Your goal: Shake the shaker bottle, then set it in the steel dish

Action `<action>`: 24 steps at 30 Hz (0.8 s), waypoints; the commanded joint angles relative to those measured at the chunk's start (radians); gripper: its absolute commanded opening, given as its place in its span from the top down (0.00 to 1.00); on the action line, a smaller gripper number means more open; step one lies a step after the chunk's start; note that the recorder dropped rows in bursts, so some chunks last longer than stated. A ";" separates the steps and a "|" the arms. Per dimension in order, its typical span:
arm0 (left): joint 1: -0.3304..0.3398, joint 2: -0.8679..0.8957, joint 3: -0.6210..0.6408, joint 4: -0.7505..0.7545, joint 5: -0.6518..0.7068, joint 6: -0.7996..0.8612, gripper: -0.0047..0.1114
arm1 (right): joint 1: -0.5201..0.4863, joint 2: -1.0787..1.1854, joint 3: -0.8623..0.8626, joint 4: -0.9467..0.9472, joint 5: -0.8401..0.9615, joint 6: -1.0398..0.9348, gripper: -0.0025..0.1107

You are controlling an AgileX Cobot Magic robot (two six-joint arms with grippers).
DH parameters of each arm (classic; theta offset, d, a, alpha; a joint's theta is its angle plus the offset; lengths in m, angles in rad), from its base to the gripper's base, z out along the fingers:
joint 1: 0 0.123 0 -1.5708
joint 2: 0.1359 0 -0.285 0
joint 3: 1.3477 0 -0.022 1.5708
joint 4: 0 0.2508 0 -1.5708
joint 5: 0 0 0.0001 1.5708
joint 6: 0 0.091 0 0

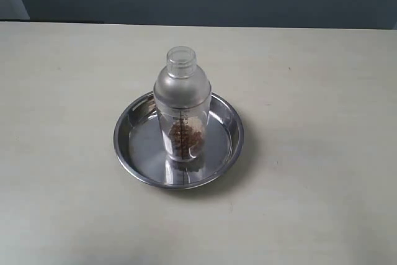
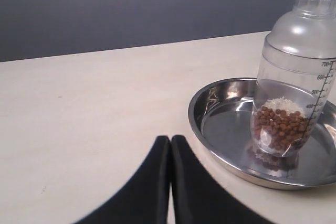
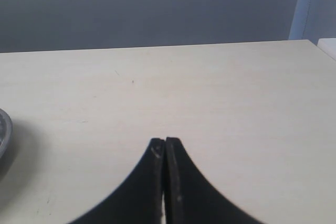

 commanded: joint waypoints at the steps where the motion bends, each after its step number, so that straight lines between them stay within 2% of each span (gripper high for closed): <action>1: 0.001 -0.008 0.003 -0.033 -0.032 0.006 0.96 | 0.004 -0.004 0.002 -0.003 -0.012 -0.002 0.99; 4: 0.001 -0.008 0.003 -0.078 -0.032 0.006 0.96 | 0.004 -0.004 0.002 -0.003 -0.012 -0.002 0.99; 24: 0.001 -0.008 0.003 -0.067 -0.032 0.006 0.96 | 0.004 -0.004 0.002 0.000 -0.012 -0.002 0.99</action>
